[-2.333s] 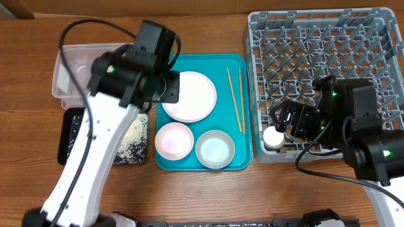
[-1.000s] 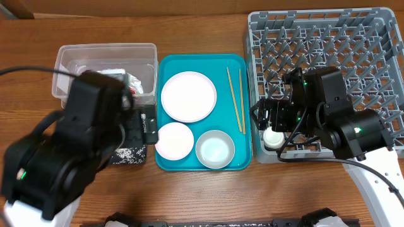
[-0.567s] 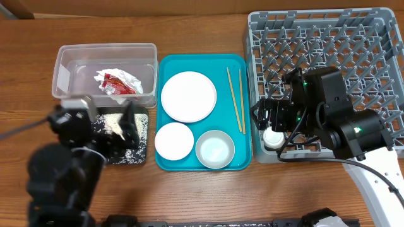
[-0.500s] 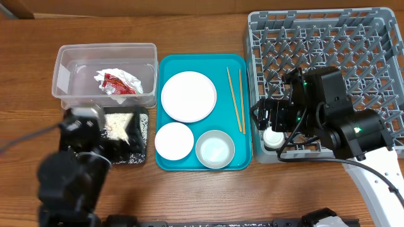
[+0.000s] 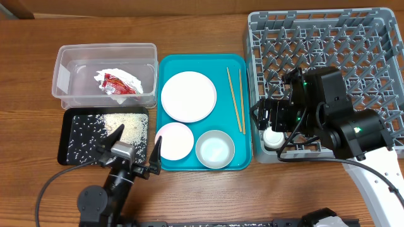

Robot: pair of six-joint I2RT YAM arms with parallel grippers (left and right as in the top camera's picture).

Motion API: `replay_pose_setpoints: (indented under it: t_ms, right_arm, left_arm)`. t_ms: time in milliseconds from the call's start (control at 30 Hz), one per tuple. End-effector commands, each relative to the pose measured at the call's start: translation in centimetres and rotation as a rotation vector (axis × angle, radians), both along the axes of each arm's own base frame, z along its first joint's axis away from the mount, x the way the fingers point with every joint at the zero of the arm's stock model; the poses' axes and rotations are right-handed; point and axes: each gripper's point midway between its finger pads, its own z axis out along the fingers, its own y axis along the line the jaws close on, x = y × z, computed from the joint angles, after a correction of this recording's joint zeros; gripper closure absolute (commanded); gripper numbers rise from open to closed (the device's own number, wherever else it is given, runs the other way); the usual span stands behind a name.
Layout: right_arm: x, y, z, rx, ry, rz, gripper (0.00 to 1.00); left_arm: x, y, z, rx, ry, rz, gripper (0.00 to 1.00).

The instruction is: Sort waste into correct bins and load items into the dishwasher

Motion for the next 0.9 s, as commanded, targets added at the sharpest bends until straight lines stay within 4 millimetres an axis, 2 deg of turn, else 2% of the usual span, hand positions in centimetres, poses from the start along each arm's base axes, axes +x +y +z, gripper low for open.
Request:
replay_pose_setpoints:
  t_ms: [0, 233, 367, 867]
  right_arm:
    - [0.0, 0.0, 0.0, -0.004, -0.009, 0.004, 0.00]
    - [0.0, 0.0, 0.0, -0.004, -0.009, 0.004, 0.00]
    - [0.0, 0.0, 0.0, -0.004, -0.009, 0.004, 0.00]
    - [0.0, 0.0, 0.0, -0.004, -0.009, 0.004, 0.00]
  left_arm:
    - [-0.2, -0.4, -1.0, 0.012, -0.053, -0.026, 0.00]
    - [0.6, -0.4, -3.6, 0.008, -0.087, -0.028, 0.00]
    - [0.8, -0.3, -6.4, 0.012, 0.018, -0.018, 0.00]
    - [0.8, -0.3, -6.3, 0.011, 0.014, -0.019, 0.00]
